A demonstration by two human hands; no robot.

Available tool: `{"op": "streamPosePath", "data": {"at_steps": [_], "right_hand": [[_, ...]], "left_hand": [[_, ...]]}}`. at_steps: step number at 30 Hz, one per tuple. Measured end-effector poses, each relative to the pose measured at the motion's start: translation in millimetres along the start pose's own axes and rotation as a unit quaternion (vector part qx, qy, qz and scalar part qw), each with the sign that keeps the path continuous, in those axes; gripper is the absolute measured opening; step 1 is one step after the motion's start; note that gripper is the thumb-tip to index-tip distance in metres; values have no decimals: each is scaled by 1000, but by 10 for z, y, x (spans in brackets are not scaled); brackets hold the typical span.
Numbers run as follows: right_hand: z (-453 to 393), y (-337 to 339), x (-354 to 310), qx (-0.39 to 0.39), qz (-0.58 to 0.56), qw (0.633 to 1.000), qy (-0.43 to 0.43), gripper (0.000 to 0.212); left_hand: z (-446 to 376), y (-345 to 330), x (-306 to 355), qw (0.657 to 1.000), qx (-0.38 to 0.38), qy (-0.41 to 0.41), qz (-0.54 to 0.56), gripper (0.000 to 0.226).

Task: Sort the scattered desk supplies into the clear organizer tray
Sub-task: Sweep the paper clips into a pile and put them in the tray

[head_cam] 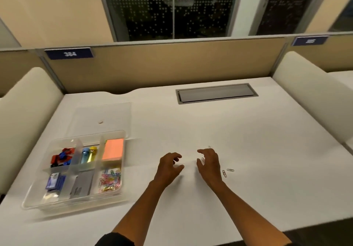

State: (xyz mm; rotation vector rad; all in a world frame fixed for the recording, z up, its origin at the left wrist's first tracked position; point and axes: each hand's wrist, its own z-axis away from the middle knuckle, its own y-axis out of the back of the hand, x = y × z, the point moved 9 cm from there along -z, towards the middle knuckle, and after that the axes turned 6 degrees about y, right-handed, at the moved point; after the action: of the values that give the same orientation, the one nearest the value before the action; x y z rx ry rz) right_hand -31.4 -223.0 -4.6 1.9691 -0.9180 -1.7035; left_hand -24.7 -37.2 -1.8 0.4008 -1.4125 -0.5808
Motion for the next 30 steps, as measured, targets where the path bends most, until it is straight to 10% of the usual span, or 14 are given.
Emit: {"op": "streamPosePath", "data": {"at_steps": [10,19,30], "right_hand": [[483,557,765,21,85,994,-71,64],[337,424,719,15,17,999,-32,45],[-154,311,654,-12,-74,996,-49,37]], "left_hand": [[-39,-874,226,979,-114,-89,-142,50],[-241,-1029,395,988,-78,-48,-125,7],[-446,-1092,545,993,-27,-46,-101,13]]}}
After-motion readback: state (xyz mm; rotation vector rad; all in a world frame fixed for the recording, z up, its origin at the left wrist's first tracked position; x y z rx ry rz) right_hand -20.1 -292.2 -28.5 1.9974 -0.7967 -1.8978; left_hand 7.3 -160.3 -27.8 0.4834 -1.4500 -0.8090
